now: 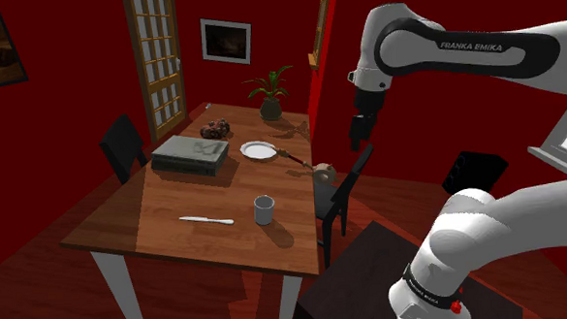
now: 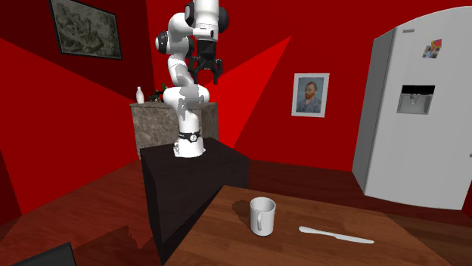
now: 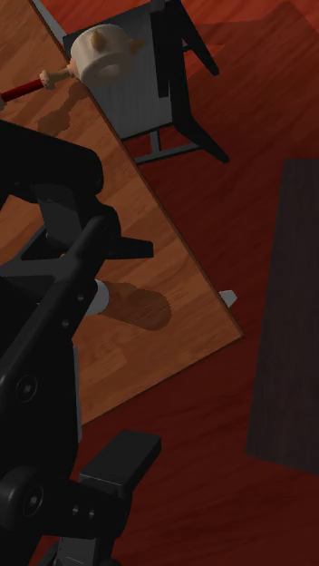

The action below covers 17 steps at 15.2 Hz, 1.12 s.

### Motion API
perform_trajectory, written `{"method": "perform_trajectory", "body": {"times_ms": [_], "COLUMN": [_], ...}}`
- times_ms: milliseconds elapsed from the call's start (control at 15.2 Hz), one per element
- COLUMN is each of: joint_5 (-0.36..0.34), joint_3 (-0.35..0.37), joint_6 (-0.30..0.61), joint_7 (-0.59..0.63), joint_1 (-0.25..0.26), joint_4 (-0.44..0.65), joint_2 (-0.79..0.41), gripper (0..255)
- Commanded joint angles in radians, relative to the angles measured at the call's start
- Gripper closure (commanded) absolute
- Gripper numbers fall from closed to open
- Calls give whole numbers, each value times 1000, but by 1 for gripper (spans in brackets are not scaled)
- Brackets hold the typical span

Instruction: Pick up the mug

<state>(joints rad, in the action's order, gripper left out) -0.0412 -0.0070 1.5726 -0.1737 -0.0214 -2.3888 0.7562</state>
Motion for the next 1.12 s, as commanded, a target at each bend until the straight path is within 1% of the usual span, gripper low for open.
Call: {"method": "perform_trajectory", "body": {"times_ms": [0, 264, 528, 792, 1056], "joint_5": [0, 10, 16, 17, 10], "joint_3": [0, 19, 38, 57, 75], "joint_6": [0, 143, 285, 422, 548], "joint_7": [0, 28, 55, 83, 114], "joint_1": [0, 7, 14, 18, 21], "joint_4": [0, -50, -77, -80, -58], "joint_2": [0, -88, -198, -327, -470], "gripper": [0, 0, 0, 0, 0]}}
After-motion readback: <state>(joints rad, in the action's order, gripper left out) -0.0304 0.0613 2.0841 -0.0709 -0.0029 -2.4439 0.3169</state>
